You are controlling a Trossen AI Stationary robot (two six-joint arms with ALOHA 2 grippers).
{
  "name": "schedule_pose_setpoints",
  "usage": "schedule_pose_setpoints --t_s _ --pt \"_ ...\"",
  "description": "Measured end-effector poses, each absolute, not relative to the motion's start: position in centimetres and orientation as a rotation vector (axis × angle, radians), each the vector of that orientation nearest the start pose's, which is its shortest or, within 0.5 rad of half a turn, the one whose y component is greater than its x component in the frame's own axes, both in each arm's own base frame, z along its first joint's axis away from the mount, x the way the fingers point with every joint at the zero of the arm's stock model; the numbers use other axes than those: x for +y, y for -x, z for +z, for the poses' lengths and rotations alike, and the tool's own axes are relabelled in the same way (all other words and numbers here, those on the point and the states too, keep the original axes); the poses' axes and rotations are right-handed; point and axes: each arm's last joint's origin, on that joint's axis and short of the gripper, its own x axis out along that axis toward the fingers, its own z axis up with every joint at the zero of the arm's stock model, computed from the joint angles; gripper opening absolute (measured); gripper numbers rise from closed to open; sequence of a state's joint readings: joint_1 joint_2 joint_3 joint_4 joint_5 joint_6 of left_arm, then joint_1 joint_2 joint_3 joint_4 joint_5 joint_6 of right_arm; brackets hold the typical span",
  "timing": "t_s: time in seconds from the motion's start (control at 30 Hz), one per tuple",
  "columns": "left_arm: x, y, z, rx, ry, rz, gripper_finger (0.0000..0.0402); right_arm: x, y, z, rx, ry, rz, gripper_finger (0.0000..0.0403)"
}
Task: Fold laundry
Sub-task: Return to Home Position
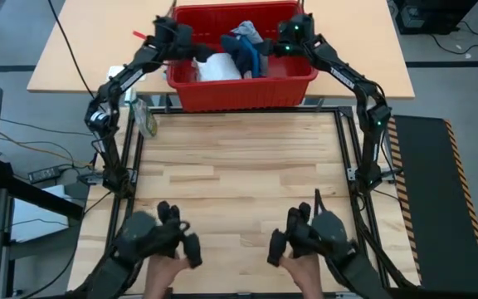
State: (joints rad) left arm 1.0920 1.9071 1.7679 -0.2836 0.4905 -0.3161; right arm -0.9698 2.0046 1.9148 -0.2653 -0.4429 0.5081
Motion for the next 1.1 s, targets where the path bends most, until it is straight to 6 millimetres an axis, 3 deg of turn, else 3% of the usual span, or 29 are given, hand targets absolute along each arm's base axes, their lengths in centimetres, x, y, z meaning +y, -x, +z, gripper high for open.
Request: schedule_pose_setpoints --t_s 0.1,0.23,0.47,0.6,0.73,0.9,1.1 --pt "36.1 -21.5 37.6 0.183 0.467 0.601 0.0381 -36.1 -27.6 37.2 0.121 -0.661 -0.544 0.0321" --pt "30.6 -22.5 42.0 0.180 0.312 0.494 0.0375 -32.2 -27.7 40.7 0.130 -0.557 -0.446 0.0303" --pt "20.5 -24.7 45.4 0.040 0.191 0.362 0.0324 -22.8 -27.5 45.9 0.214 -0.280 -0.307 0.0212" --pt "15.7 -23.7 43.6 -0.047 0.195 0.360 0.0286 -17.9 -25.9 47.1 0.196 -0.208 -0.226 0.0146" --pt "11.3 -22.8 40.8 -0.078 0.233 0.280 0.0247 -13.4 -23.5 46.3 0.150 -0.174 -0.149 0.0087" --pt "6.5 -21.3 37.6 -0.059 0.213 0.293 0.0195 -8.9 -20.1 43.2 0.046 -0.205 -0.113 0.0035" --pt "3.4 -17.9 33.7 -0.090 0.268 0.275 0.0135 -5.1 -16.0 39.1 -0.053 -0.207 -0.106 0.0006"
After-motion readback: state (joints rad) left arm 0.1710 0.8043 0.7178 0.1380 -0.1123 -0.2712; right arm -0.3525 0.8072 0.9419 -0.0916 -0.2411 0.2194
